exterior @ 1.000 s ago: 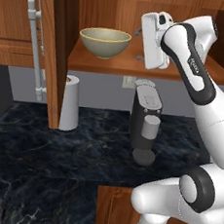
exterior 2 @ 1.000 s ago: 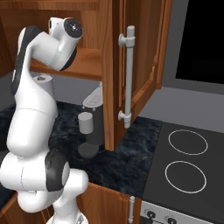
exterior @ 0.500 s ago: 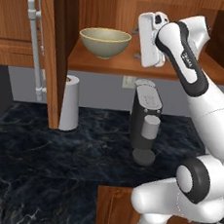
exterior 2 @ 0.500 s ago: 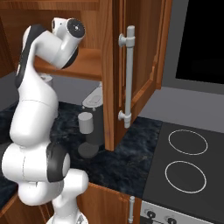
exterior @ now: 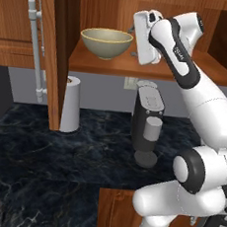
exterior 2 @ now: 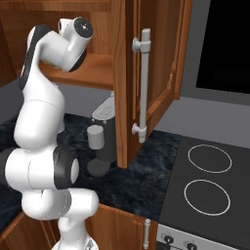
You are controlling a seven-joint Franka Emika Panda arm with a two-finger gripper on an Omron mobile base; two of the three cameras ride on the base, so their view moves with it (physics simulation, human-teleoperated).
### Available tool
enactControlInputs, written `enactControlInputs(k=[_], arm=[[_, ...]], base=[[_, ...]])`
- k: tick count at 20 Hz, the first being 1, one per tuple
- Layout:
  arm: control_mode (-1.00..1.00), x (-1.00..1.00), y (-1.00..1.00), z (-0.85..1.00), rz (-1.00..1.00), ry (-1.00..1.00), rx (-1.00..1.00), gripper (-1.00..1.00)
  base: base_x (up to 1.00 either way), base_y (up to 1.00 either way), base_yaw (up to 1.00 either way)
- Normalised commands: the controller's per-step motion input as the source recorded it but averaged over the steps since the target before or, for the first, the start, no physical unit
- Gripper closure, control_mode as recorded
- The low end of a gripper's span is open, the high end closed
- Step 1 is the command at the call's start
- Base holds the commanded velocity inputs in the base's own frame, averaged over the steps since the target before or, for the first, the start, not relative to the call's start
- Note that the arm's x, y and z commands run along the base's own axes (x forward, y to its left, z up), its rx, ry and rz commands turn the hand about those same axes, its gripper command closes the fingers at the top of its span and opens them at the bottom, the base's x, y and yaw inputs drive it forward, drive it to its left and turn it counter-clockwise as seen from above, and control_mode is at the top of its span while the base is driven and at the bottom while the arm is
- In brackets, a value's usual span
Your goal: Pick up the bowls from the cabinet and place each bowl in front of a stool on the dining counter.
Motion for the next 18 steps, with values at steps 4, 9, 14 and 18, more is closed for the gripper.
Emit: enactControlInputs(k=[4, 9, 14, 18], arm=[[-1.00, 0.15, 0.00, 0.00, 0.00, 0.00, -0.03, -1.00], [-1.00, 0.15, 0.00, 0.00, 0.00, 0.00, -0.05, -1.00], [-1.00, 0.16, 0.00, -0.04, 0.00, 0.00, -0.07, -1.00], [-1.00, 0.13, 0.00, -0.09, 0.00, 0.00, -0.08, -1.00]], base=[[0.00, 0.00, 0.00], [0.00, 0.00, 0.00], [0.00, 0.00, 0.00], [0.00, 0.00, 0.00]])
